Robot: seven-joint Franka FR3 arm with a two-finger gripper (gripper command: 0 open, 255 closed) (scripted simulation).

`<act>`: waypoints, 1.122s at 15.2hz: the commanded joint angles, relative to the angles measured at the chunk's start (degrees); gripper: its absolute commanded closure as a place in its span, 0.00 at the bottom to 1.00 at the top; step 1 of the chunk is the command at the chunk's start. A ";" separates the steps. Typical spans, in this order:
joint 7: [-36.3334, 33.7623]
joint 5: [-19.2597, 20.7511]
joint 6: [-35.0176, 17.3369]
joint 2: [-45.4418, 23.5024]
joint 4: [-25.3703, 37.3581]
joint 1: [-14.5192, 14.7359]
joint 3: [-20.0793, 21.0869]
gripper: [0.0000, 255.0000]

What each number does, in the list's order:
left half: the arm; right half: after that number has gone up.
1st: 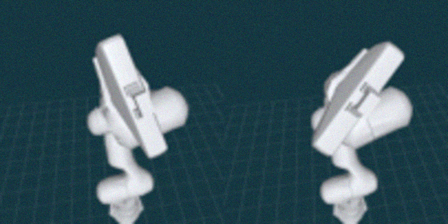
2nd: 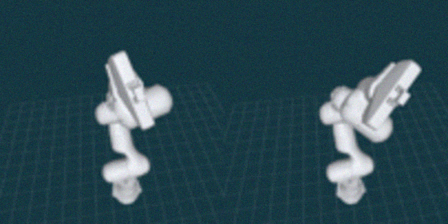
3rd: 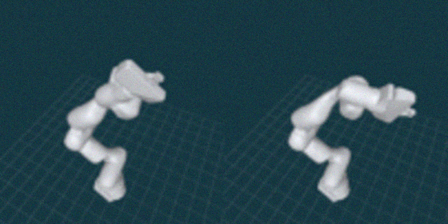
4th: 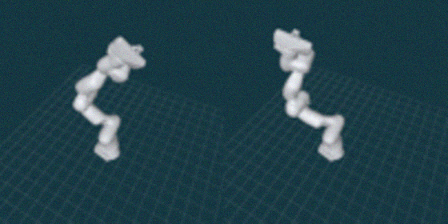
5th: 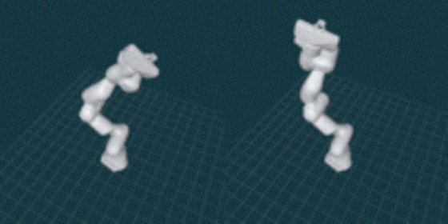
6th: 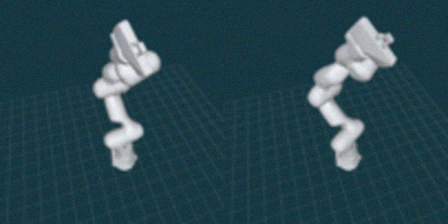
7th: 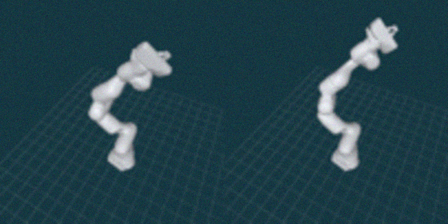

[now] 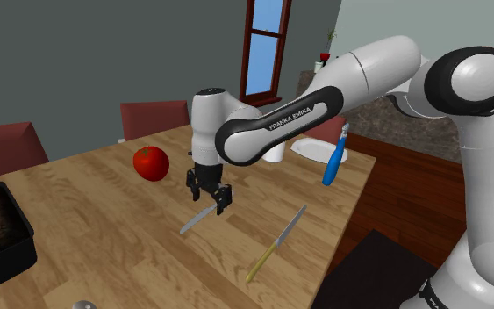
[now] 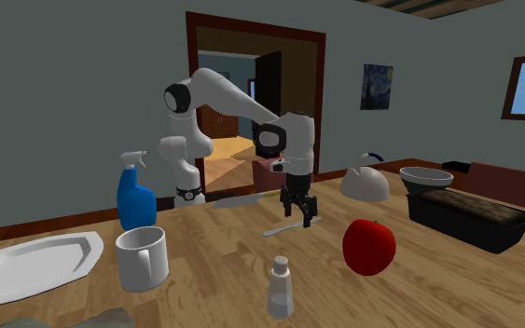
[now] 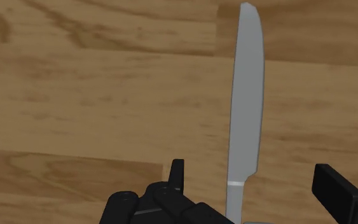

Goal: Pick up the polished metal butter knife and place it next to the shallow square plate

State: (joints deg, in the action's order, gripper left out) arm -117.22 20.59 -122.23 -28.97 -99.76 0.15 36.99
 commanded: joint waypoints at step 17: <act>-0.08 0.19 -0.45 -0.23 -0.23 0.03 -0.13 1.00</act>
State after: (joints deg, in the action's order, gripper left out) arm -117.30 20.78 -122.67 -29.19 -99.98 0.18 36.87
